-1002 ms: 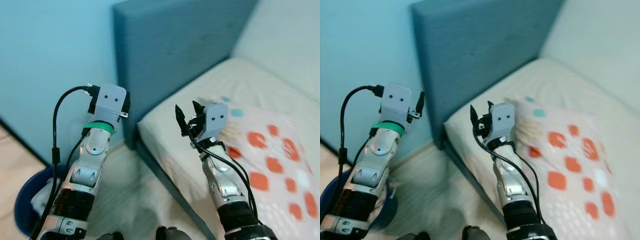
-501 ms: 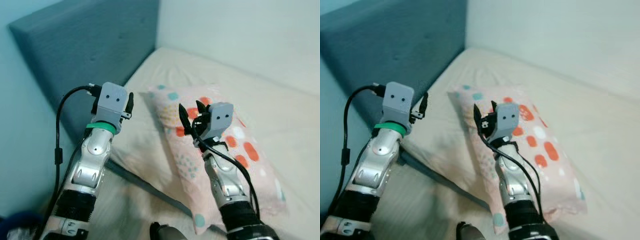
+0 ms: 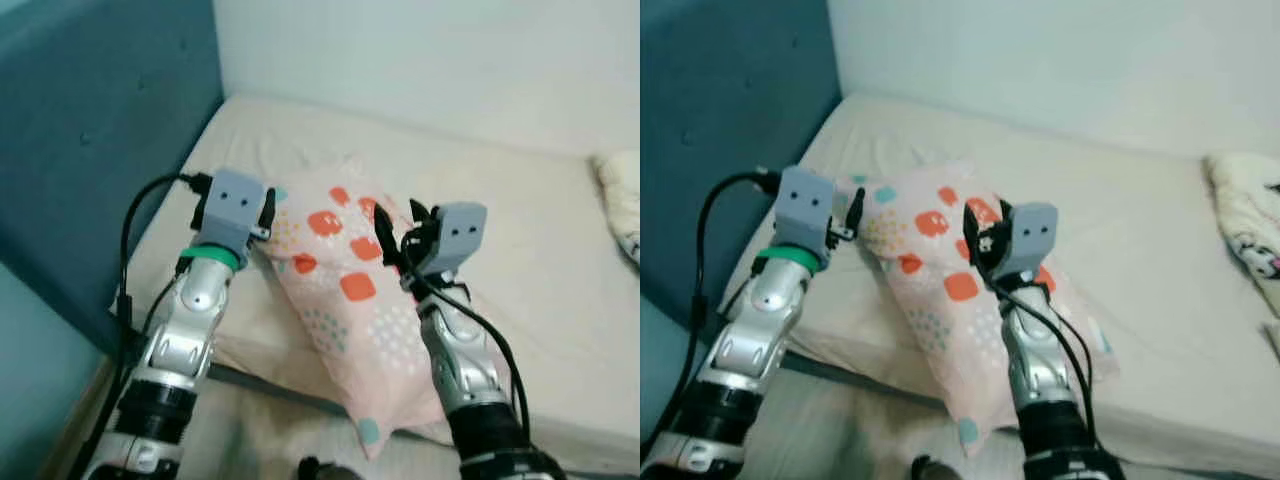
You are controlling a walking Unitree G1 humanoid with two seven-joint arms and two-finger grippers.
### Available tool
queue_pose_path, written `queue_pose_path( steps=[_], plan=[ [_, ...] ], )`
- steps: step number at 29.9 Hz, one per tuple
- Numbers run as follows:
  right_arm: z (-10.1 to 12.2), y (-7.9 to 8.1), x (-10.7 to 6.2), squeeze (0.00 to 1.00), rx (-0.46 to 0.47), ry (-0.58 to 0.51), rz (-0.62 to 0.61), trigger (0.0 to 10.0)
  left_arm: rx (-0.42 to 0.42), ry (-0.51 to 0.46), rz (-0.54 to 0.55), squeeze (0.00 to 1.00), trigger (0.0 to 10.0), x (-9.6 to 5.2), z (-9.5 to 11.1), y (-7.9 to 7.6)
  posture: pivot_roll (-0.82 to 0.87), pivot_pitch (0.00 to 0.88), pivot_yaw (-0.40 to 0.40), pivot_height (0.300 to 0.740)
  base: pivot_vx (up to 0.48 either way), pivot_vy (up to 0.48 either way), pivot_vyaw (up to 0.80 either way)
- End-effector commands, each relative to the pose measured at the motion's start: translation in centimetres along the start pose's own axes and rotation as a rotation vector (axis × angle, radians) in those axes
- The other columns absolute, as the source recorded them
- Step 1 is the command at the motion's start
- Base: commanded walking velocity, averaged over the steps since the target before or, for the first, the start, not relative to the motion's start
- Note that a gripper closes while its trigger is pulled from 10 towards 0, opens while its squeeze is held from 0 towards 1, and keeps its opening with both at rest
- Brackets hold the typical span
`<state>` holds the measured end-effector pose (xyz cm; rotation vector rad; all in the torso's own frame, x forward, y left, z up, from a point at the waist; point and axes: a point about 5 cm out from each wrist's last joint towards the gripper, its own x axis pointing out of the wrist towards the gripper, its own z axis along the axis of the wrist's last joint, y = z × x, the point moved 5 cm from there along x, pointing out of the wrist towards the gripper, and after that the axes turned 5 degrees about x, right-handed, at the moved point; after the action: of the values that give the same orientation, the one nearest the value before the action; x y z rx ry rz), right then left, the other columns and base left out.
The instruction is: Clean up the room
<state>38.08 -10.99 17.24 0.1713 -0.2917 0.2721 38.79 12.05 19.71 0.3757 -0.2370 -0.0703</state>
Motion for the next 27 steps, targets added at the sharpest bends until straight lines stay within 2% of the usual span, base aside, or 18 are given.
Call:
queue_pose_path(
  steps=[1, 3, 14, 17, 23, 25, 27],
  plan=[
    [-0.7, -0.3, -0.5, 0.00, 0.012, 0.025, -0.014, 10.0, 0.001, 0.006, -0.010, 0.00, 10.0, -0.2, -0.2, -0.3, -0.03, 0.065, 0.029, 0.730, 0.000, 0.000, -0.79],
    [-0.6, -0.8, -0.4, 0.00, 0.044, 0.019, -0.037, 10.0, -0.001, 0.003, -0.010, 0.00, 10.0, -0.1, -0.2, -0.4, -0.03, 0.065, 0.029, 0.730, 0.000, 0.000, -0.79],
    [-0.3, -1.4, -0.3, 0.00, 0.081, 0.008, -0.066, 10.0, -0.011, 0.003, -0.014, 0.00, 10.0, -0.1, -0.1, -0.5, -0.03, 0.065, 0.026, 0.730, 0.000, 0.000, -0.79],
    [-0.1, -2.3, -0.3, 0.00, 0.150, -0.004, -0.124, 10.0, -0.028, 0.003, -0.008, 0.00, 10.0, 0.0, 0.0, -0.3, -0.03, 0.064, 0.023, 0.730, 0.000, 0.185, -0.78],
    [-0.1, -2.3, -0.2, 0.00, 0.114, 0.001, -0.115, 10.0, -0.028, 0.000, -0.005, 0.00, 10.0, 0.0, 0.0, -0.3, -0.03, 0.063, 0.020, 0.730, 0.000, 0.302, -0.72],
    [-0.2, -1.7, -0.2, 0.00, 0.058, 0.010, -0.082, 10.0, -0.021, -0.007, 0.000, 0.00, 10.0, 0.0, 0.1, -0.3, -0.03, 0.063, 0.019, 0.730, 0.000, 0.390, 0.00],
    [-0.3, -1.5, -0.2, 0.00, 0.045, 0.011, -0.072, 10.0, -0.019, -0.009, 0.001, 0.00, 10.0, 0.0, 0.1, -0.3, -0.03, 0.063, 0.019, 0.730, 0.000, 0.428, 0.00]
  ],
)
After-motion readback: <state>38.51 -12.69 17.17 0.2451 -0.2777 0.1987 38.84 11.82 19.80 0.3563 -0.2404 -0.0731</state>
